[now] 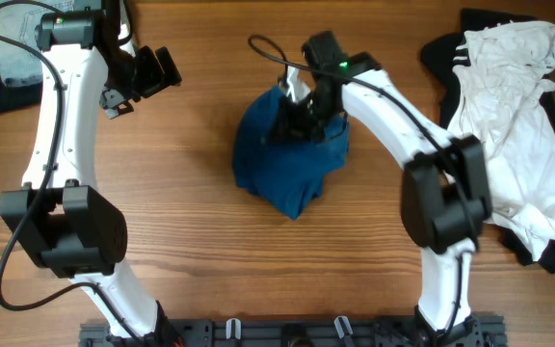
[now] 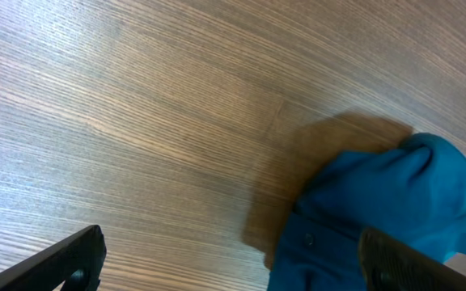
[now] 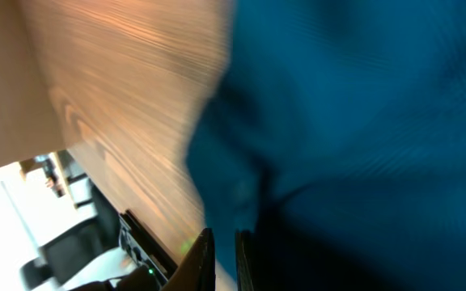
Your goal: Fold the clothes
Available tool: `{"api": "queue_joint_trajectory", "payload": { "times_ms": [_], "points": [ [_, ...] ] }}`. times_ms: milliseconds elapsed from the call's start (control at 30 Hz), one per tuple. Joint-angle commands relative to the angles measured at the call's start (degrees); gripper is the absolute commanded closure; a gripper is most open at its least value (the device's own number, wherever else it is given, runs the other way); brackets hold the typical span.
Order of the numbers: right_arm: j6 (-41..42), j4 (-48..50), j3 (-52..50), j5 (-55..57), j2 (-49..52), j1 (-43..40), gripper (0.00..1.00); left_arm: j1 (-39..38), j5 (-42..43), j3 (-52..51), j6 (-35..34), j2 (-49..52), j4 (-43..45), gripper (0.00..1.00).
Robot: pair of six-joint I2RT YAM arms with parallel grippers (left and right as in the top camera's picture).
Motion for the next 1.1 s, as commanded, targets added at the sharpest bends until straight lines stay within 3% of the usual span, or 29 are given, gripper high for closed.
{"api": "queue_joint_trajectory", "payload": {
  "times_ms": [0, 133, 367, 567, 700, 833, 967, 1000, 1067],
  "points": [
    [-4.3, -5.2, -0.4, -6.1, 7.3, -3.5, 0.96, -0.1, -0.5, 0.0, -0.3, 0.6, -0.7, 0.0],
    [-10.6, -14.2, -0.4, -2.0, 10.1, -10.0, 0.96, -0.1, -0.6, 0.0, -0.3, 0.6, -0.7, 0.0],
    [-18.1, -17.0, -0.4, 3.2, 9.4, -16.2, 0.94, -0.1, -0.5, 0.0, -0.3, 0.6, -0.2, 0.0],
    [-18.5, -12.7, -0.4, 0.9, 9.4, -12.5, 0.87, -1.9, 3.0, 0.0, -0.3, 0.6, 2.9, 0.0],
    [-23.6, -17.6, -0.4, 0.9, 9.4, -5.4, 0.81, -5.3, 3.0, 0.0, -0.3, 0.6, 4.8, 0.0],
    [-21.7, -20.2, 1.2, 6.9, 8.8, -0.7, 0.91, -8.3, 2.9, 0.0, -0.3, 0.7, 6.2, 0.0],
    [-17.6, -22.3, 7.3, 12.0, 5.6, -2.0, 0.91, -9.7, 2.9, 0.0, -0.3, 0.7, 6.8, 0.0],
    [-17.3, -23.1, 9.5, 12.9, 3.8, -2.8, 0.88, -9.7, 2.9, 0.0, -0.3, 0.8, 6.9, 0.0],
    [-16.1, -24.5, 13.5, 15.1, 0.5, -4.7, 0.67, -9.6, 2.9, 0.0, -0.3, 0.8, 7.0, 0.0]
  ]
}}
